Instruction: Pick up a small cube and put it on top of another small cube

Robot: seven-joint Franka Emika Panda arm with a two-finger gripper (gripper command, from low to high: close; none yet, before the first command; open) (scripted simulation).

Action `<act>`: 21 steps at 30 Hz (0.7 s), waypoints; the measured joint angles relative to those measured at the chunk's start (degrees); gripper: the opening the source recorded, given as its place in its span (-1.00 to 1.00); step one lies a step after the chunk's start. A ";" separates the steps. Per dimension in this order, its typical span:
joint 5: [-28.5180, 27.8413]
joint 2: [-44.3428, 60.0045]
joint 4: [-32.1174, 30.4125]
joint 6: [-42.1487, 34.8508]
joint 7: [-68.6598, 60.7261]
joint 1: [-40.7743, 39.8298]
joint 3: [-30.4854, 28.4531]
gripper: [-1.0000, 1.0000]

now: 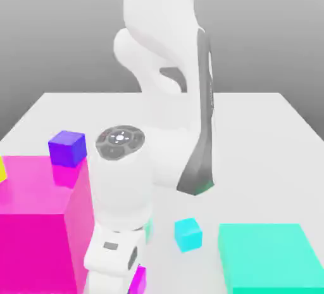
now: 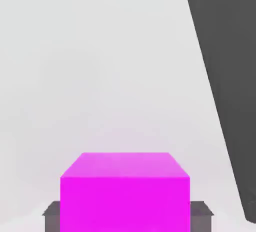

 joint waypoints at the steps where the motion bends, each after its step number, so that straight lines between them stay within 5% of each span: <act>1: 0.46 0.97 0.22 0.76 -0.38 -0.49 0.59 -1.00; 7: -4.71 -7.71 -1.62 -5.95 2.94 2.80 -3.05 -1.00; 17: -13.58 -19.95 11.60 -29.38 -14.57 -2.80 -7.06 -1.00; 21: -17.30 -26.52 15.12 -39.38 -18.04 -11.57 -10.86 -1.00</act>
